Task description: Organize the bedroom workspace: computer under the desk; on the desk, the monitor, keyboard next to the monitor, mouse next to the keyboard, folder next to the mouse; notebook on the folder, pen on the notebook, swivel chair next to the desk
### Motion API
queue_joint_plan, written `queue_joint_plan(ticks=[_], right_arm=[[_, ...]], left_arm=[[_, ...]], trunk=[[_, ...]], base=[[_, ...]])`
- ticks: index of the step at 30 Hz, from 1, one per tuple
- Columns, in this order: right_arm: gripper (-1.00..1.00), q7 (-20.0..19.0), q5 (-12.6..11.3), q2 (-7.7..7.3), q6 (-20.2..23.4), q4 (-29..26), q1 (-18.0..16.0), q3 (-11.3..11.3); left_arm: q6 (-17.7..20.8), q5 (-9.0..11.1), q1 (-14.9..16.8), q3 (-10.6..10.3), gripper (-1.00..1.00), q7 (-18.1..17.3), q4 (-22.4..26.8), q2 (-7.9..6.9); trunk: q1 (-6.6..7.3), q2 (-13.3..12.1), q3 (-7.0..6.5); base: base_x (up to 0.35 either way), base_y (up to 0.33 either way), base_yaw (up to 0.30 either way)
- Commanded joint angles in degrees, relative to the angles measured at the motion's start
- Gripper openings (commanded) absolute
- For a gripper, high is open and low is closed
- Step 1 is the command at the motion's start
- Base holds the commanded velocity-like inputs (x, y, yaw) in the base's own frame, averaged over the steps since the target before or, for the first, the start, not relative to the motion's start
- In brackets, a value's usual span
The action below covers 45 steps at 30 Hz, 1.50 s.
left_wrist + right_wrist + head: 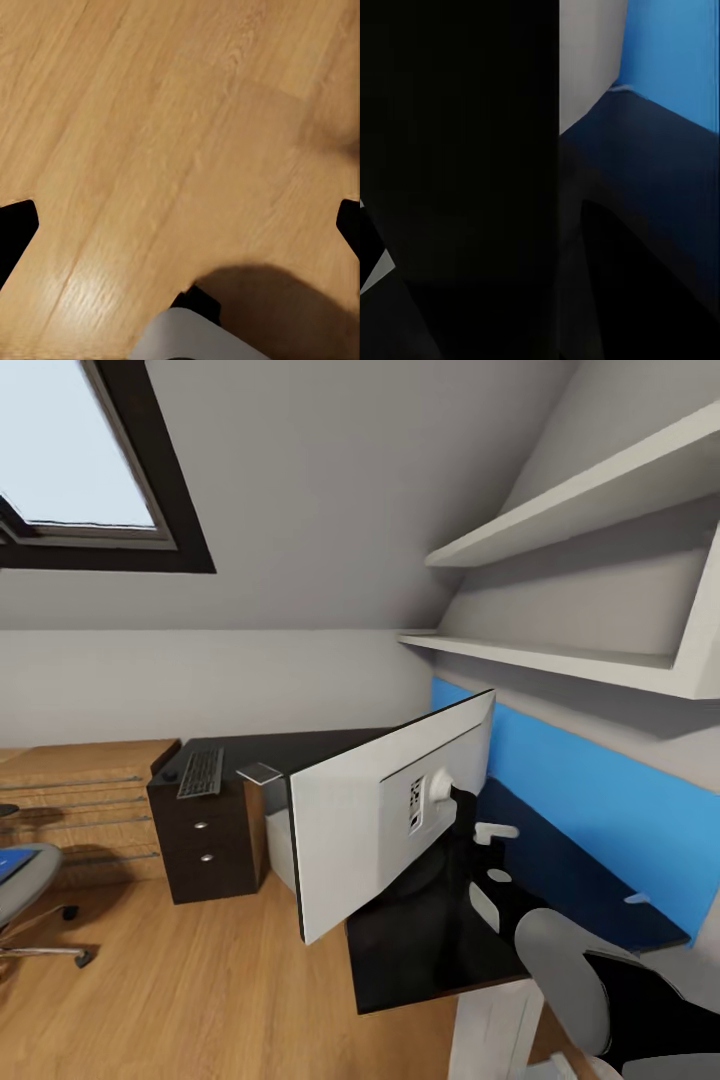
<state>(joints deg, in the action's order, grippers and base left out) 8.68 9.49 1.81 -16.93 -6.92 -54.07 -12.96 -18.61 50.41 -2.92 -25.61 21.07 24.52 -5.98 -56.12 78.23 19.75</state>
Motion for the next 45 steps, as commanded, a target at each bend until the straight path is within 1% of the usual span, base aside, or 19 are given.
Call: queue_joint_plan(ticks=[1,5,16,26,38,45], right_arm=[[-1.00,0.3,0.8,0.03,-0.1,-0.1,-0.1,-0.1],[-1.00,0.3,0.8,0.03,-0.2,0.0,-0.1,-0.1],[-1.00,0.3,0.8,0.03,-0.2,0.0,-0.1,-0.1],[-1.00,0.3,0.8,0.03,-0.2,0.0,-0.1,-0.1],[-1.00,0.3,0.8,0.03,-0.1,0.1,-0.1,-0.1],[-1.00,0.3,0.8,0.10,-0.1,0.1,-0.1,-0.1]], left_arm=[[-0.2,0.4,0.0,-0.5,1.00,0.5,0.2,-0.08],[-0.2,0.4,0.0,-0.5,1.00,0.5,0.2,-0.08],[-0.1,0.5,0.0,-0.5,1.00,0.5,0.2,-0.07],[-0.1,0.5,0.0,-0.6,1.00,0.5,0.2,-0.08],[-0.1,0.5,0.0,-0.7,1.00,0.5,0.2,0.00],[-0.1,0.4,0.0,-0.7,1.00,0.5,0.2,0.01]], trunk=[[0.03,0.0,0.05],[0.03,0.0,0.05],[0.03,0.0,0.05],[0.03,0.0,0.05],[0.03,0.0,0.05],[0.03,0.0,0.05]], base=[[-0.256,-0.228,0.015],[-0.145,-0.090,0.005],[-0.009,-0.004,0.003],[-0.004,-0.012,0.128],[-0.042,-0.288,0.162],[-0.001,-0.327,0.042]])
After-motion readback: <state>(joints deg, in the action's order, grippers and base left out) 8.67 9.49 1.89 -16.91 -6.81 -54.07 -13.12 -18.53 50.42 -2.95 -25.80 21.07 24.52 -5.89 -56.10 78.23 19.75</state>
